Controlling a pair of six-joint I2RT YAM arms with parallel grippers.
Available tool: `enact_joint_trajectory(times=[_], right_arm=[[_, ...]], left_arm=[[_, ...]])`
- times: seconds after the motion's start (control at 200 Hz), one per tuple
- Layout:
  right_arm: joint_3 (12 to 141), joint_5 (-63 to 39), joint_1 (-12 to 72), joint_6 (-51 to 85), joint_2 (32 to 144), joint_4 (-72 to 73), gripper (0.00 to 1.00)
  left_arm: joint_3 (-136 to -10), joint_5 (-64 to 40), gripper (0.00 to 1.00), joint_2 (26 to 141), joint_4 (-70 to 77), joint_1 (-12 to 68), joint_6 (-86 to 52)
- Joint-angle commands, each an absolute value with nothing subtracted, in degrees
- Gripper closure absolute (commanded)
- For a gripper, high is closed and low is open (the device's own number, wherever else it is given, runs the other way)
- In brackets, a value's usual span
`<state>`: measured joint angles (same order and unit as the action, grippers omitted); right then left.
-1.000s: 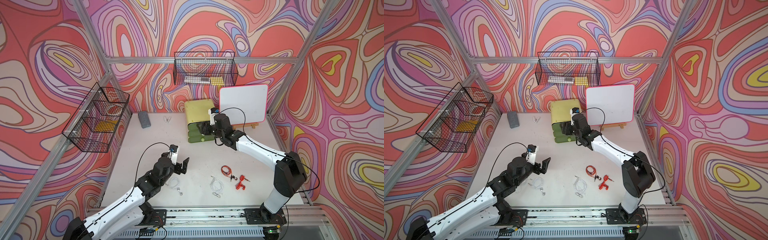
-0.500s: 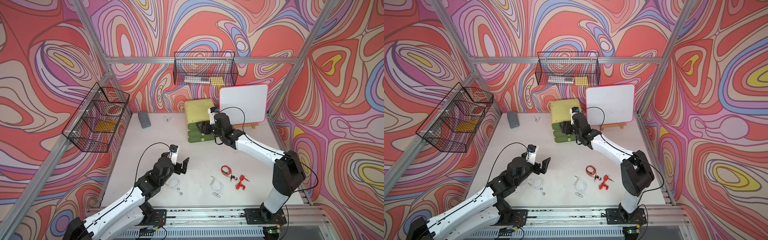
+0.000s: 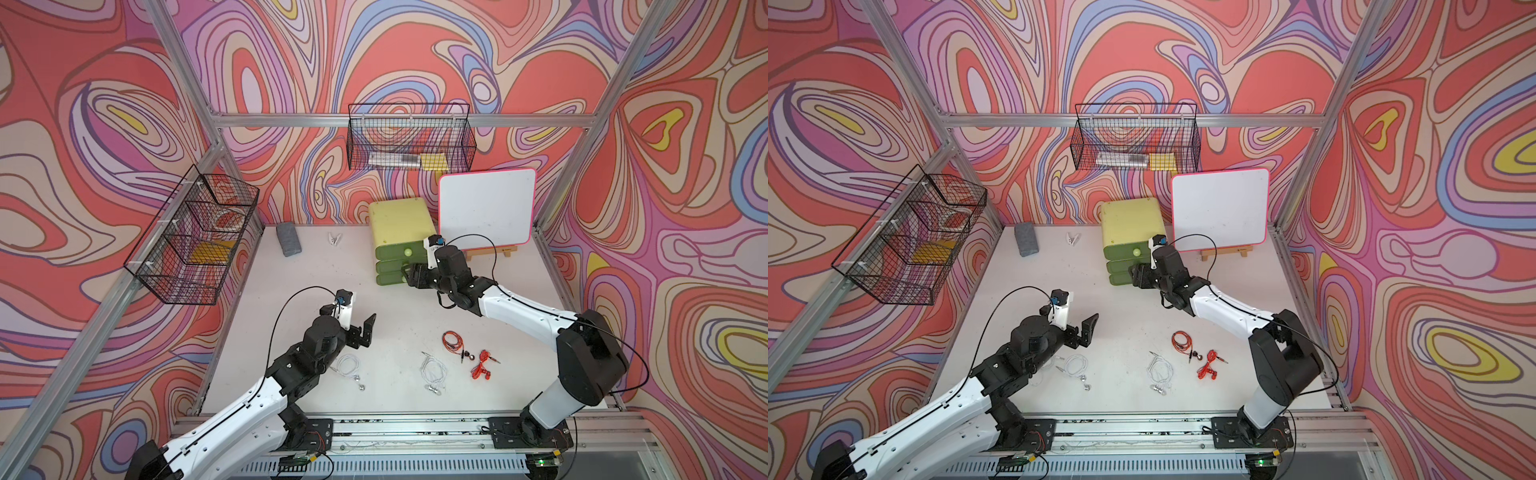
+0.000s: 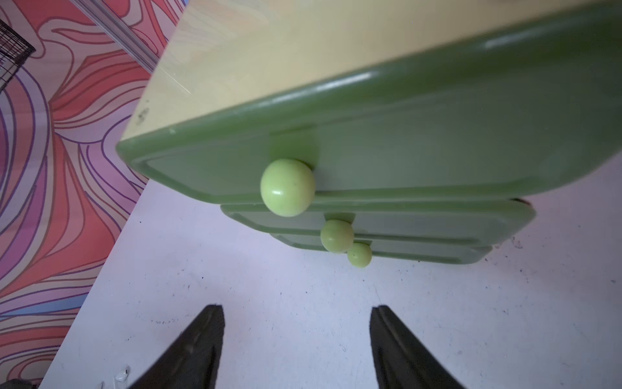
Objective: Place the wired earphones into the drawer by color
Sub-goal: Open the drawer in the storage box.
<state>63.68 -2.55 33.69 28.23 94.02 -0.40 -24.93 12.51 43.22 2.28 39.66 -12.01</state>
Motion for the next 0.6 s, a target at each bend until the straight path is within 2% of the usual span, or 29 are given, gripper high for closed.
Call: enact_joint_trajectory(times=[0.0,0.16,0.34,0.596], right_arm=[[62.37,-1.45,33.43,29.75,95.84,4.36,0.30],[61.54,-0.36,33.40,30.95,98.85,8.79,0.32],[61.39,1.14,33.40,31.58,102.00,13.41,0.41],[62.84,1.83,33.41,32.18,106.63,15.57,0.48]], left_arm=[[-24.09,13.71,0.01,42.21,3.28,39.29,-12.13],[-23.91,13.89,0.01,41.92,3.39,39.29,-12.04],[-23.74,14.15,0.01,41.75,3.43,39.29,-11.87],[-23.31,14.40,0.01,40.69,3.54,39.29,-11.69]])
